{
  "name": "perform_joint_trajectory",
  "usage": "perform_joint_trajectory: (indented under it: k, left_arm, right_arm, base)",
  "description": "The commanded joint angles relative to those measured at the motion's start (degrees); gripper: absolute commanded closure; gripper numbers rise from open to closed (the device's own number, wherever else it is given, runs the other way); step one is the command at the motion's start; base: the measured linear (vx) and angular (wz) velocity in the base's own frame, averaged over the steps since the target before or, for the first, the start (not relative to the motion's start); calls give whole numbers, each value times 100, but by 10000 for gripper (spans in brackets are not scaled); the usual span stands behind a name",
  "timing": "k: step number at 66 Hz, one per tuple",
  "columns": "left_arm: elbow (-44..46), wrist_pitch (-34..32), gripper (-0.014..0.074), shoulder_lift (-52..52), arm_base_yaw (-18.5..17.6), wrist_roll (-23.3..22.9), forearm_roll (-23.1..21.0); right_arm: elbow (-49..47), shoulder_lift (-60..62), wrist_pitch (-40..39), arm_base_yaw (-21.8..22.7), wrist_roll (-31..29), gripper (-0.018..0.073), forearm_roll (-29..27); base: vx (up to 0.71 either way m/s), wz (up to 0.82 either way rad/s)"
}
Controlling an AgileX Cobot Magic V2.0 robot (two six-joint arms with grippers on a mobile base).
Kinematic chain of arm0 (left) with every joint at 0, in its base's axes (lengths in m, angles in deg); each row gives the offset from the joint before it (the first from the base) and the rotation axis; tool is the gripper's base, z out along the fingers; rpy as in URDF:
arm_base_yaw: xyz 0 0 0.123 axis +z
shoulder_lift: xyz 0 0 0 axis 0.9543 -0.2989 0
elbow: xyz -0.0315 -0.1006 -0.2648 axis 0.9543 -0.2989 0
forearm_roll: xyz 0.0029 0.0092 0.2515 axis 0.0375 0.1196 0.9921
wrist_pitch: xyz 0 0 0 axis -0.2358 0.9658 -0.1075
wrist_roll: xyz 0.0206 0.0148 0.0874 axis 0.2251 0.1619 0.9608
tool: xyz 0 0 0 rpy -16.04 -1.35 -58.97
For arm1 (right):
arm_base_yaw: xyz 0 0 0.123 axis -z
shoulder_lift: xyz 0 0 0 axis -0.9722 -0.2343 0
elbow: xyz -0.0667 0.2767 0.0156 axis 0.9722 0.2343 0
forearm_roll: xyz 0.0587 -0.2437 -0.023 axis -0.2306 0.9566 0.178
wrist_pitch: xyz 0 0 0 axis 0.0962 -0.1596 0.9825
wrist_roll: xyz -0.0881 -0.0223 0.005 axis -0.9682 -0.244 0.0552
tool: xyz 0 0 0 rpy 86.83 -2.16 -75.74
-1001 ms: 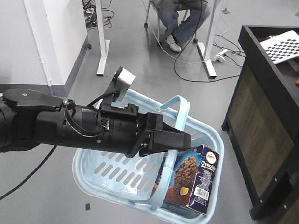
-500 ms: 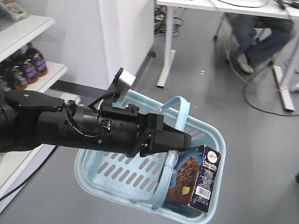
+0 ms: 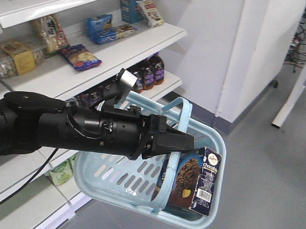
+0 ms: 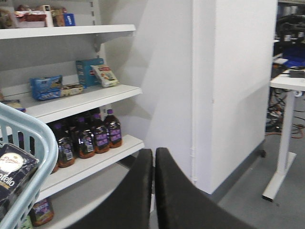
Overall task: Left arm holds basket, right arm returns cookies
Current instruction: 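Keep holding the basket while turning to face the snack shelf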
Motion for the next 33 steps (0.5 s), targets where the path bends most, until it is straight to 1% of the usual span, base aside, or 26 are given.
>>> perform_joint_trajectory:
  k: [1, 14, 33]
  left_arm:
    - [160, 296, 603, 286, -15, 77, -477]
    - [160, 296, 603, 286, -15, 77, -477]
    - [160, 296, 603, 286, -15, 77, -477]
  right_arm:
    - [13, 60, -404, 25, -45, 567, 23]
    - [13, 60, -404, 25, -45, 567, 23]
    - [13, 60, -404, 25, -45, 567, 23]
  base:
    - [25, 64]
    - [25, 68]
    - [23, 86]
